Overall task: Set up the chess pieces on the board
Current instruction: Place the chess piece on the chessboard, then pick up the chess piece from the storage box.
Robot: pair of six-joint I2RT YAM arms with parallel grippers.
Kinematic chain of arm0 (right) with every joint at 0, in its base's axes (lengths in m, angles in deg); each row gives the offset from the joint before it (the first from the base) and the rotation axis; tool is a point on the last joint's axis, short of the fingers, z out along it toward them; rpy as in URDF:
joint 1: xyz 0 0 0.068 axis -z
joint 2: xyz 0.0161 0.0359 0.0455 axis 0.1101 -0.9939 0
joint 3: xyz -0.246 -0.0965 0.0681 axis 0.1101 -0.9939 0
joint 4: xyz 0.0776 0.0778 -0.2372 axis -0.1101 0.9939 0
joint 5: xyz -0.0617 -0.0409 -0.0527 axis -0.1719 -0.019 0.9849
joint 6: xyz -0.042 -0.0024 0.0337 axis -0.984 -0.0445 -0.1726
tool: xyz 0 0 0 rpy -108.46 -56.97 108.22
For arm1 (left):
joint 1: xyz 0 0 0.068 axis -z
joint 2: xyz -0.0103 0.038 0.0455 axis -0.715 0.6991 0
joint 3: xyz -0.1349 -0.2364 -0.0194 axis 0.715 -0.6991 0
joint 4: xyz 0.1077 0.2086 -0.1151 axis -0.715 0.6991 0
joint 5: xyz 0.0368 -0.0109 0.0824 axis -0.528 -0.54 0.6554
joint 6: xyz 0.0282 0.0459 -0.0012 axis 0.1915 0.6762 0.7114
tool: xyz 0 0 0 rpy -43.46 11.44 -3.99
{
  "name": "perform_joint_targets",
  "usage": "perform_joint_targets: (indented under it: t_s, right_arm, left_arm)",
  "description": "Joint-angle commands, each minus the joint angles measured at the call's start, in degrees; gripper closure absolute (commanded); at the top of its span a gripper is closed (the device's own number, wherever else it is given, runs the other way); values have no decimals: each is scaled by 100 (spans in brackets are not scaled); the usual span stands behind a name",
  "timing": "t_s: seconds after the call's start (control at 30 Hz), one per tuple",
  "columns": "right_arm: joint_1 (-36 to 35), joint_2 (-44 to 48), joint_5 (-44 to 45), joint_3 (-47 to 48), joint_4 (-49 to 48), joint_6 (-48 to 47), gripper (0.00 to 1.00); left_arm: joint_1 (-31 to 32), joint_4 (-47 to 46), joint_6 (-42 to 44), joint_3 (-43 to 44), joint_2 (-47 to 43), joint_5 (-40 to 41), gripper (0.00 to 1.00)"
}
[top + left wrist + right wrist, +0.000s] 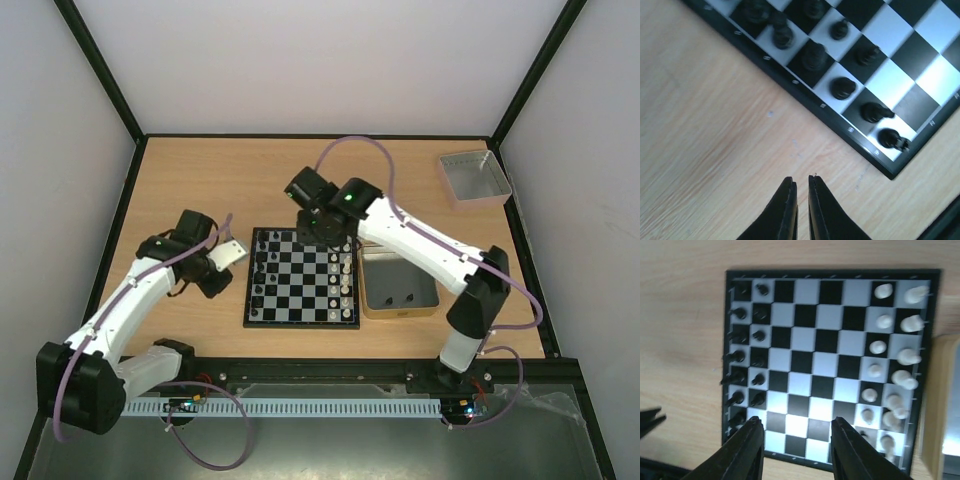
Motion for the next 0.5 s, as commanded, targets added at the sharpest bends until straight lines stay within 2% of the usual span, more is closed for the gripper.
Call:
perform_joint_targets:
  t_s: [0.0,0.1,0.27,0.47]
  right_arm:
    - [351,495,393,-403,298,106,64]
    - [860,927,404,-876,230,147,64]
    - [1882,1656,-81,-2222,-131,51,64]
    - [2320,2319,-78,-3393,-109,91,67]
  left_arm:
    - [371,346,197,-145,-29,82,91]
    - [658,502,229,-115,103,83,92]
    - [1075,563,152,-94,239,127,92]
    - [1466,554,174,-145,460,126,93]
